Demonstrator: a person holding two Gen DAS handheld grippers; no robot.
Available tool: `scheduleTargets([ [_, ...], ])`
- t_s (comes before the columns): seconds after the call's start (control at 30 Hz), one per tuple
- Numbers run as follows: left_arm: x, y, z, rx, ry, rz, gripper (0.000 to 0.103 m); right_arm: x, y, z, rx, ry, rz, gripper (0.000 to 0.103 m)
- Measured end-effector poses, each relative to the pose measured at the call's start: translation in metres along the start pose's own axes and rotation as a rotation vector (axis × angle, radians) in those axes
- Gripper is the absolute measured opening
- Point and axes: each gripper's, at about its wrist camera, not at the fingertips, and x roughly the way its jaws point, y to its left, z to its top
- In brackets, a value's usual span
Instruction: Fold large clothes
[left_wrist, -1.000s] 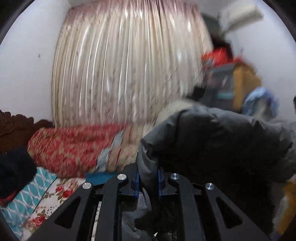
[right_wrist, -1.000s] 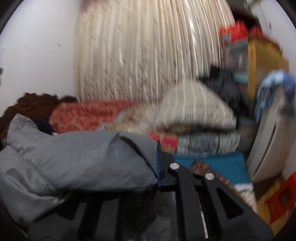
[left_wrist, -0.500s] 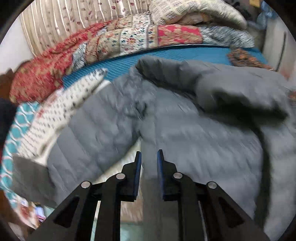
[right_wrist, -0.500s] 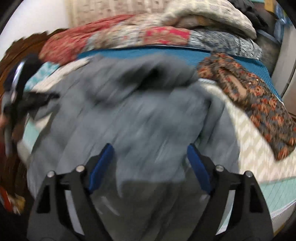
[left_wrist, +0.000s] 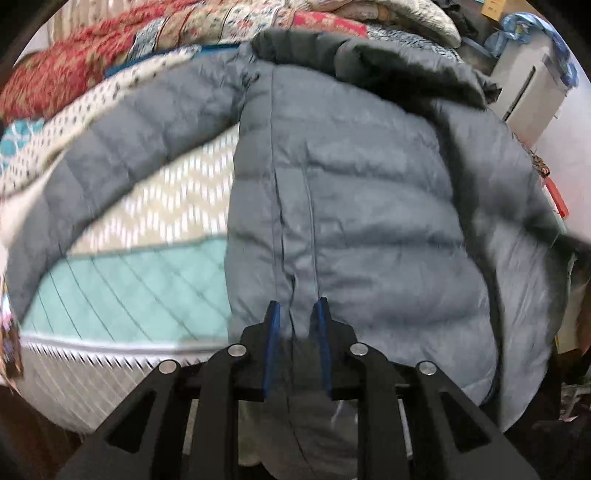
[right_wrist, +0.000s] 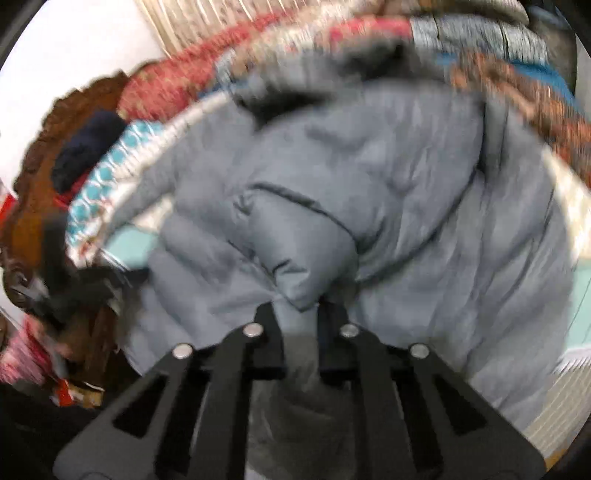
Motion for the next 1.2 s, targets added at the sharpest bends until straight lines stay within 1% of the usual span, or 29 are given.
scheduleTargets([
  [0.07,0.001,0.000,-0.004,-0.020,0.003,-0.007,0.011,-0.026,-0.009,0.028,-0.023,-0.070,-0.030,0.009],
  [0.13,-0.001,-0.001,-0.005,-0.024,-0.003,-0.006,0.010,-0.067,-0.034,0.072,-0.027,-0.171,-0.130,0.009],
  [0.2,-0.002,-0.001,-0.004,-0.027,-0.003,-0.004,0.010,-0.101,-0.070,0.115,-0.010,-0.251,-0.273,0.009],
  [0.23,-0.002,-0.002,-0.004,-0.031,-0.005,-0.002,0.010,-0.117,-0.096,0.137,0.015,-0.292,-0.389,0.009],
  [0.27,-0.003,-0.002,-0.003,-0.035,-0.007,0.000,0.009,-0.129,-0.128,0.156,0.056,-0.321,-0.536,0.011],
  [0.3,-0.004,-0.002,-0.003,-0.037,-0.009,0.003,0.009,-0.135,-0.152,0.165,0.095,-0.320,-0.638,0.025],
  [0.33,-0.005,-0.004,-0.003,-0.039,-0.012,0.009,0.009,-0.138,-0.186,0.172,0.174,-0.285,-0.766,0.045],
  [0.37,-0.006,-0.004,-0.003,-0.038,-0.014,0.016,0.009,-0.140,-0.214,0.170,0.260,-0.254,-0.867,0.053],
  [0.4,-0.009,-0.005,-0.004,-0.034,-0.021,0.025,0.009,-0.145,-0.231,0.161,0.328,-0.254,-0.921,0.056],
  [0.43,-0.013,-0.002,-0.006,-0.029,-0.026,0.028,0.009,-0.150,-0.240,0.151,0.379,-0.272,-0.922,0.056],
  [0.47,-0.016,-0.002,-0.007,-0.024,-0.032,0.032,0.008,-0.158,-0.248,0.129,0.472,-0.327,-0.855,0.057],
  [0.5,-0.018,-0.001,-0.008,-0.020,-0.036,0.031,0.008,-0.163,-0.251,0.107,0.531,-0.373,-0.775,0.063],
  [0.53,-0.018,0.001,-0.009,-0.019,-0.032,0.028,0.006,-0.165,-0.250,0.091,0.561,-0.397,-0.726,0.065],
  [0.57,-0.017,0.002,-0.010,-0.019,-0.024,0.024,0.005,-0.164,-0.243,0.062,0.584,-0.415,-0.662,0.065],
  [0.6,-0.015,0.003,-0.011,-0.016,-0.010,0.022,0.004,-0.162,-0.236,0.046,0.581,-0.413,-0.612,0.065],
  [0.63,-0.014,0.003,-0.011,-0.014,-0.001,0.020,0.003,-0.160,-0.230,0.023,0.565,-0.407,-0.531,0.065],
  [0.67,-0.012,0.004,-0.011,-0.014,0.006,0.017,0.002,-0.154,-0.213,-0.005,0.533,-0.393,-0.420,0.065],
  [0.7,-0.012,0.006,-0.011,-0.018,0.011,0.011,0.002,-0.150,-0.202,-0.023,0.504,-0.373,-0.347,0.066],
  [0.73,-0.012,0.007,-0.012,-0.026,0.016,0.003,0.000,-0.143,-0.186,-0.040,0.475,-0.348,-0.285,0.071],
  [0.8,-0.013,0.012,-0.014,-0.049,0.026,-0.013,0.000,-0.127,-0.150,-0.075,0.412,-0.265,-0.166,0.077],
  [0.83,-0.014,0.015,-0.015,-0.061,0.029,-0.022,0.000,-0.119,-0.136,-0.088,0.393,-0.223,-0.129,0.077],
  [0.9,-0.018,0.025,-0.021,-0.089,0.032,-0.027,0.000,-0.101,-0.104,-0.115,0.328,-0.110,-0.084,0.077],
  [0.93,-0.019,0.029,-0.024,-0.100,0.031,-0.019,0.000,-0.094,-0.088,-0.126,0.290,-0.075,-0.086,0.077],
  [0.97,-0.021,0.032,-0.027,-0.114,0.030,-0.012,0.000,-0.087,-0.077,-0.135,0.289,-0.062,-0.105,0.077],
  [1.0,-0.023,0.037,-0.031,-0.138,0.029,-0.020,0.000,-0.075,-0.066,-0.142,0.283,-0.021,-0.091,0.077],
  [1.07,-0.021,0.042,-0.037,-0.192,0.039,-0.066,0.000,-0.060,-0.049,-0.148,0.221,0.051,-0.077,0.043],
  [1.1,-0.017,0.041,-0.039,-0.217,0.055,-0.100,0.000,-0.058,-0.045,-0.146,0.205,0.066,-0.059,0.013],
  [1.17,-0.011,0.031,-0.042,-0.223,0.072,-0.148,0.000,-0.072,-0.046,-0.139,0.241,0.019,0.018,0.008],
  [1.2,-0.012,0.018,-0.042,-0.201,0.066,-0.163,0.000,-0.092,-0.044,-0.127,0.254,-0.058,0.092,0.008],
])
